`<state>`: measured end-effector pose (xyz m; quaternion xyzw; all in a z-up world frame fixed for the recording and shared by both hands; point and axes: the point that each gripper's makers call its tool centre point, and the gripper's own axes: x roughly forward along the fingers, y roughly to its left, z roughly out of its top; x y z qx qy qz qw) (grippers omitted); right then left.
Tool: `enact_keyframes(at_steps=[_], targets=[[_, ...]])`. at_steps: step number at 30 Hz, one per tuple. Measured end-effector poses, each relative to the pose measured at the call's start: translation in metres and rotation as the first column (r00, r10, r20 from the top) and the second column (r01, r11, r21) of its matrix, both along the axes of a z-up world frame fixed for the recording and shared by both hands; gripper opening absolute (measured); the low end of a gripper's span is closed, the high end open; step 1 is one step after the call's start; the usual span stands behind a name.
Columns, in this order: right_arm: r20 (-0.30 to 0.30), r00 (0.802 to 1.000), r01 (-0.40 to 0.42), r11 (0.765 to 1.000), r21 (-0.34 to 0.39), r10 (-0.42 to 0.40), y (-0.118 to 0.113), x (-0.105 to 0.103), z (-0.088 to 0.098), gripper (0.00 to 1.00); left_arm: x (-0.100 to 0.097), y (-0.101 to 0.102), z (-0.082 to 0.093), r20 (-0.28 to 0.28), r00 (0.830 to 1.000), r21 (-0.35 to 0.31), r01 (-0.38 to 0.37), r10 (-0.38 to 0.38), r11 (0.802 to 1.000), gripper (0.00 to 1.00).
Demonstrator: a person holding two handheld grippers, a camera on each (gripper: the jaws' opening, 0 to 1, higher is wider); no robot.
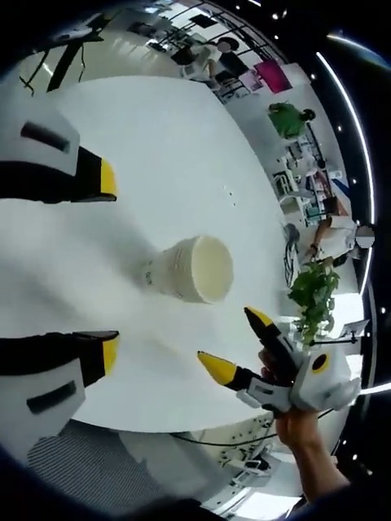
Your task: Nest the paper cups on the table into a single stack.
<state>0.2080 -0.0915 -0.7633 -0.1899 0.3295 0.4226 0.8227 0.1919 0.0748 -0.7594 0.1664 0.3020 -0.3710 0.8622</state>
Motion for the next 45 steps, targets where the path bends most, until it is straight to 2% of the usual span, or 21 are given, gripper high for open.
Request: enact_keyframes(at_steps=[4, 5, 10, 15, 18, 24, 29, 33, 37, 45], targets=[[0.006, 0.999, 0.036, 0.999, 0.019, -0.036, -0.009, -0.007, 0.002, 0.68, -0.008, 0.006, 0.000, -0.002, 0.999, -0.055, -0.049, 0.049, 0.997, 0.64], [0.016, 0.998, 0.052, 0.998, 0.031, -0.053, -0.012, -0.008, 0.005, 0.68, -0.016, 0.004, 0.004, -0.002, 0.998, -0.057, -0.055, 0.055, 0.997, 0.64], [0.019, 0.996, 0.091, 0.994, 0.058, -0.092, -0.021, -0.011, 0.011, 0.69, -0.030, 0.008, 0.009, -0.006, 0.996, -0.076, -0.092, 0.092, 0.993, 0.64], [0.020, 0.991, 0.132, 0.987, 0.090, -0.135, -0.031, -0.021, 0.019, 0.71, -0.030, 0.019, 0.005, -0.006, 0.992, -0.103, -0.129, 0.130, 0.986, 0.64], [0.022, 0.988, 0.149, 0.984, 0.097, -0.151, -0.038, -0.027, 0.017, 0.71, -0.037, 0.020, 0.011, 0.000, 0.989, -0.112, -0.145, 0.146, 0.983, 0.64], [0.021, 0.983, 0.178, 0.977, 0.115, -0.181, -0.047, -0.041, 0.013, 0.74, -0.044, 0.028, 0.011, 0.001, 0.985, -0.121, -0.169, 0.171, 0.978, 0.64], [0.027, 0.980, 0.193, 0.971, 0.137, -0.199, -0.041, -0.060, 0.018, 0.76, -0.055, 0.029, 0.010, -0.003, 0.984, -0.113, -0.175, 0.176, 0.978, 0.64], [0.030, 0.976, 0.211, 0.966, 0.149, -0.218, -0.052, -0.062, 0.018, 0.76, -0.060, 0.035, 0.015, -0.002, 0.980, -0.130, -0.198, 0.200, 0.971, 0.65], [0.022, 0.971, 0.231, 0.959, 0.163, -0.238, -0.050, -0.072, 0.019, 0.77, -0.062, 0.041, 0.018, 0.002, 0.975, -0.143, -0.220, 0.223, 0.965, 0.65], [-0.008, 0.967, 0.252, 0.953, 0.166, -0.254, -0.051, -0.089, 0.007, 0.77, -0.068, 0.045, 0.010, -0.017, 0.969, -0.147, -0.245, 0.245, 0.958, 0.65]])
